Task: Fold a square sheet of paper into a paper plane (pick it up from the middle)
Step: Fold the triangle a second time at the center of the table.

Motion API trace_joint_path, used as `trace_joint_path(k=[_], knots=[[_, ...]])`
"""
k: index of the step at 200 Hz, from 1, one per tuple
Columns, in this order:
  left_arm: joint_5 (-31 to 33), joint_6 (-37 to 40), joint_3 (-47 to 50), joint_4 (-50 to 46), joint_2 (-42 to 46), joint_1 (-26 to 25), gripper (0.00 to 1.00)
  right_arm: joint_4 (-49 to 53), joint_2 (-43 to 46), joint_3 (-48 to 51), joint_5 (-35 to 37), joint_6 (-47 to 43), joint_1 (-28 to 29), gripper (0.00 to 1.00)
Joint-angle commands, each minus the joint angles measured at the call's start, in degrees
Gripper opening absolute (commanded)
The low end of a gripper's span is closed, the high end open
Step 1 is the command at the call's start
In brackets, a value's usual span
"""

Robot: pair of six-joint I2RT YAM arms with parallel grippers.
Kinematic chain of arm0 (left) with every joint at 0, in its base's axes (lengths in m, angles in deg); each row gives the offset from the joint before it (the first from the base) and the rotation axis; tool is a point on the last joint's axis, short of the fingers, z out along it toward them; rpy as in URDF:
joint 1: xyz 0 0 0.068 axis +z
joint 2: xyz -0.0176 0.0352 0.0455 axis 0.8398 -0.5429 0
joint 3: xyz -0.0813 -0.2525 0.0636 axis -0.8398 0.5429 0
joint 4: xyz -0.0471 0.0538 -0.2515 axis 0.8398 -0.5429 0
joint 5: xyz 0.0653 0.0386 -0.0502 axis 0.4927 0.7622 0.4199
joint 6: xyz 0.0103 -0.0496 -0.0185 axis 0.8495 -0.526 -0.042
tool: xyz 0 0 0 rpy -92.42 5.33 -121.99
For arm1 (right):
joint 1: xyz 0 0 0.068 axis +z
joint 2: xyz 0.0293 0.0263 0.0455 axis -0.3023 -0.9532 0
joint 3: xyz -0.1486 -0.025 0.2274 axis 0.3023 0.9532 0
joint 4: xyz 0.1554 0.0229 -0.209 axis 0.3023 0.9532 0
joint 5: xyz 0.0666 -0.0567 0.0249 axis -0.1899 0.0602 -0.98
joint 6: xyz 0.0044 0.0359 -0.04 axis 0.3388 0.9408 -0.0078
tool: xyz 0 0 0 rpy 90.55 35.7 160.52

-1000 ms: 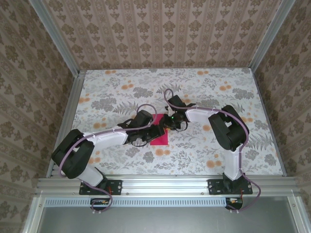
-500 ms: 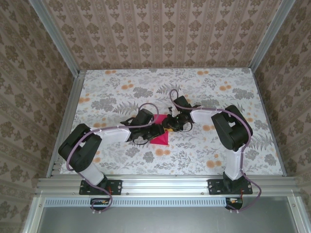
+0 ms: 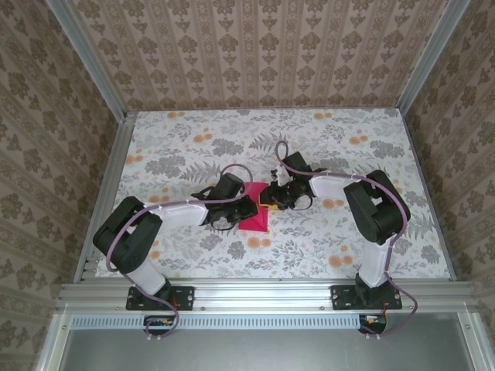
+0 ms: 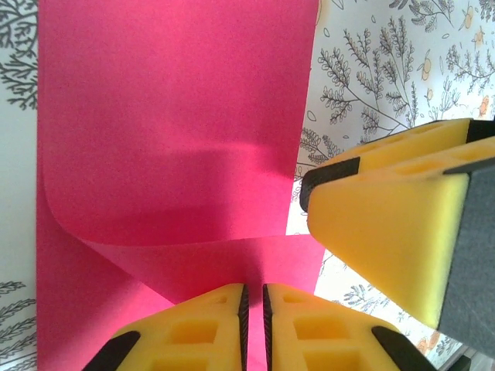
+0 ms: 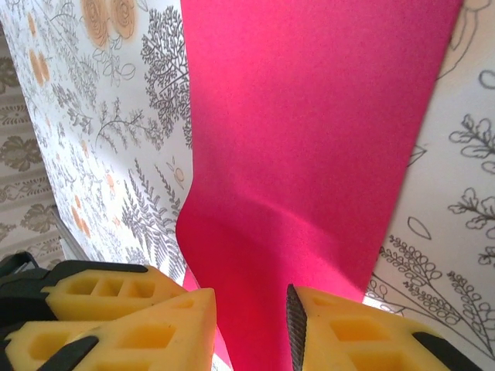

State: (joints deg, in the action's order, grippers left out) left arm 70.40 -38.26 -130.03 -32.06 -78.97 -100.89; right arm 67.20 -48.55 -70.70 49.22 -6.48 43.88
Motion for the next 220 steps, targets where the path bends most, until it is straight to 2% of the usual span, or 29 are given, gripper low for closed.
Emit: trace_joint_path(k=[1,46,91,116,220], knots=[[-0.21,1.5,-1.0,-1.15,-0.09,0.26,0.14,-0.65,2.2,1.2,-3.14,-2.05,-0.09,0.32],[-0.36,1.53,-1.13,-1.33,-0.5,0.26,0.11,-1.93,2.16,2.08,-4.63,-2.47,-0.09,0.3],[-1.03,1.63,-1.5,-0.94,-0.83,0.26,0.11,-1.05,1.55,1.86,-4.79,-3.81,-0.09,0.16],[-1.8,1.96,-1.91,-0.68,-1.04,0.26,0.12,0.26,1.5,1.89,-2.17,-4.72,-0.09,0.11],[-4.04,2.32,-3.59,0.41,-3.49,0.09,0.17,2.58,1.71,2.43,6.41,-6.52,-0.08,0.08]])
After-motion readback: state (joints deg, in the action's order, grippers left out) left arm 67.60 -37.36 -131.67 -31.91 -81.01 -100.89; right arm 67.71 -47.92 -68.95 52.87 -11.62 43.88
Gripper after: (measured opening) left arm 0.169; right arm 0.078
